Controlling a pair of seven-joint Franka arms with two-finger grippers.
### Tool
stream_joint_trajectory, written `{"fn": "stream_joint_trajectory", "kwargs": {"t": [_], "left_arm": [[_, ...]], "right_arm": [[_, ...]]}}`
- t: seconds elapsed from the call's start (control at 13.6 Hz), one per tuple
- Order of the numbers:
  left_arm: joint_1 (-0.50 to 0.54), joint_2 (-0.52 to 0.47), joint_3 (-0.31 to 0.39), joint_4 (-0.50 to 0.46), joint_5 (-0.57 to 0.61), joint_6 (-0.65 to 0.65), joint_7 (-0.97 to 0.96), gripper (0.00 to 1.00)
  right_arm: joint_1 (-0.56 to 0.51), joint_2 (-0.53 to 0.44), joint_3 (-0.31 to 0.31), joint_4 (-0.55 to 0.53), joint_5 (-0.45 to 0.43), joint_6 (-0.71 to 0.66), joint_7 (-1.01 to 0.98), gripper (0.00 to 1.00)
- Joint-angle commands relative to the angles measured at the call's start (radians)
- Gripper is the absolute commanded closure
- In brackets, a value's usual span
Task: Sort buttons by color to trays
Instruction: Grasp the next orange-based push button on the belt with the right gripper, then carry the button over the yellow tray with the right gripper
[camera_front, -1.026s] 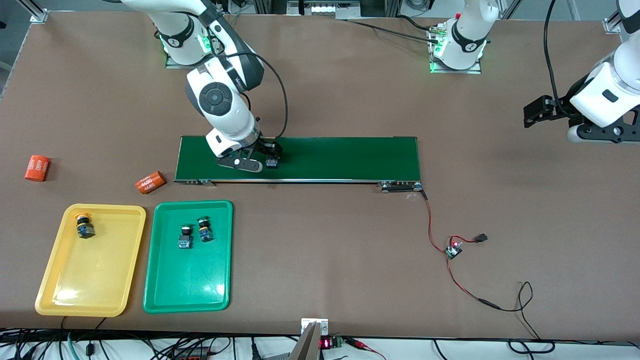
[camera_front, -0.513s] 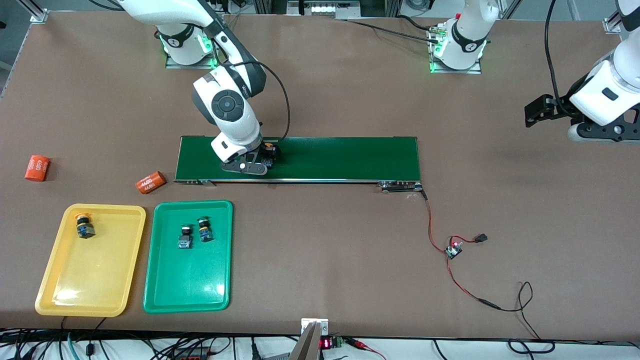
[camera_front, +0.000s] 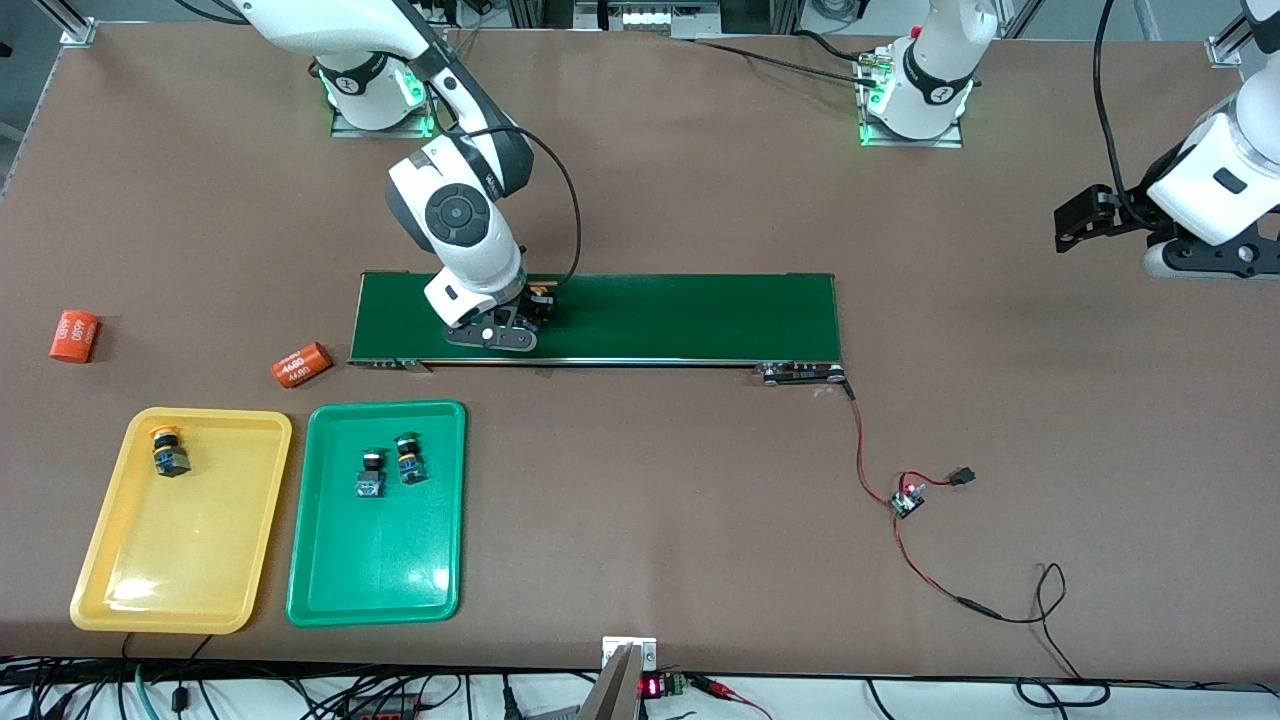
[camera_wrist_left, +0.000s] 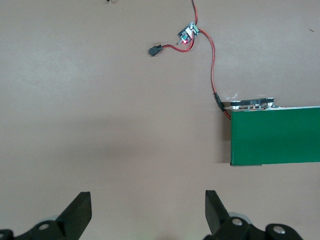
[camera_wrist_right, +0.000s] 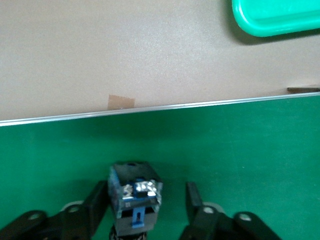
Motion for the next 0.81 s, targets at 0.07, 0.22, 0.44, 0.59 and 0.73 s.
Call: {"fn": "stream_joint_trajectory", "kwargs": {"t": [0.07, 0.22, 0.44, 0.59, 0.73], "left_arm": [[0.000, -0.005, 0.000, 0.015, 0.019, -0.004, 0.019, 0.00], [0.002, -0.005, 0.002, 0.013, 0.019, -0.005, 0.019, 0.00], [0.002, -0.007, -0.003, 0.013, 0.019, -0.007, 0.019, 0.00], [0.002, -0.012, -0.003, 0.013, 0.019, -0.008, 0.022, 0.00], [0.002, -0.012, -0.003, 0.013, 0.019, -0.009, 0.026, 0.00]], "right_arm": [[-0.006, 0.005, -0.004, 0.002, -0.015, 0.011, -0.031, 0.75], [-0.012, -0.003, -0.008, 0.022, -0.015, 0.001, -0.037, 0.90], [-0.050, -0.028, -0.020, 0.098, -0.013, -0.087, -0.093, 0.95], [-0.084, -0.031, -0.062, 0.210, -0.003, -0.231, -0.219, 0.95], [-0.159, -0.021, -0.080, 0.287, 0.000, -0.305, -0.342, 0.95]]}}
